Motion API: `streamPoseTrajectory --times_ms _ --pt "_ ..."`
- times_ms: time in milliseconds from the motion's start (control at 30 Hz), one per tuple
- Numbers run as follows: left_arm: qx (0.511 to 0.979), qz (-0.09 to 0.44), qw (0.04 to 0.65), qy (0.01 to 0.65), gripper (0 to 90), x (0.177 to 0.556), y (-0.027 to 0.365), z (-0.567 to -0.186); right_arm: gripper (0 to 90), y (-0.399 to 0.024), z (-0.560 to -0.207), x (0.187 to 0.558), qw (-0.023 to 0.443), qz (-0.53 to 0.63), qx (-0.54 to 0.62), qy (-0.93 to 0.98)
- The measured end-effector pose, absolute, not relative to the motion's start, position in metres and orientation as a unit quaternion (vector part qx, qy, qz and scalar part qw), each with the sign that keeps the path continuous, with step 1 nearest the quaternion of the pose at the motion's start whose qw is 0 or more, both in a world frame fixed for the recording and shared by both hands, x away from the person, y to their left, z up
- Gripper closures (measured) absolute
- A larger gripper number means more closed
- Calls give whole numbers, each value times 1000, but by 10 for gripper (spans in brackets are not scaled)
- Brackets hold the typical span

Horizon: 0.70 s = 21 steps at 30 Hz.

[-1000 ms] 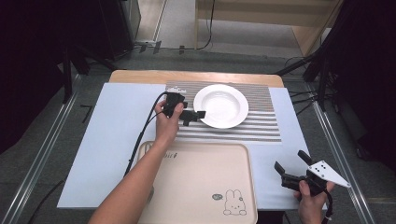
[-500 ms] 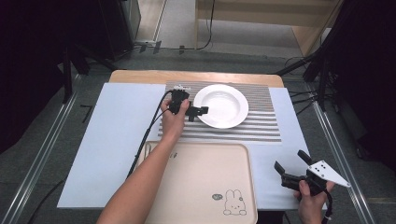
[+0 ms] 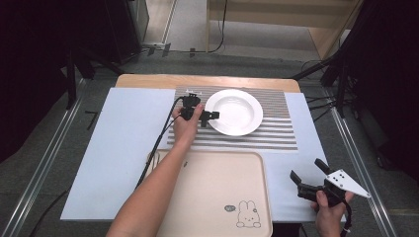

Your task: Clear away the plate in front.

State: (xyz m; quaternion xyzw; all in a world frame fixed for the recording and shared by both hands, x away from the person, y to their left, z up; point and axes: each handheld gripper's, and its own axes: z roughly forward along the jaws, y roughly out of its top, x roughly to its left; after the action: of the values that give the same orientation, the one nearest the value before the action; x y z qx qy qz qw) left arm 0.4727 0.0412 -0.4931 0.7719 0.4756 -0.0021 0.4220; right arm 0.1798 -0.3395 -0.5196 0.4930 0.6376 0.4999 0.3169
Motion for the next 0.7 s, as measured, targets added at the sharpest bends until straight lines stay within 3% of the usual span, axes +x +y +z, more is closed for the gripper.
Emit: streamPoseTrajectory --times_ms 233,600,700 --pt "765 -22 420 488 272 475 34 -497 0 -339 -520 180 315 498 493 640" --pt "755 1 404 517 493 478 29 -504 0 -339 -520 181 315 496 494 640" --pt "750 -3 405 524 513 478 28 -505 0 -339 -520 181 314 497 495 640"
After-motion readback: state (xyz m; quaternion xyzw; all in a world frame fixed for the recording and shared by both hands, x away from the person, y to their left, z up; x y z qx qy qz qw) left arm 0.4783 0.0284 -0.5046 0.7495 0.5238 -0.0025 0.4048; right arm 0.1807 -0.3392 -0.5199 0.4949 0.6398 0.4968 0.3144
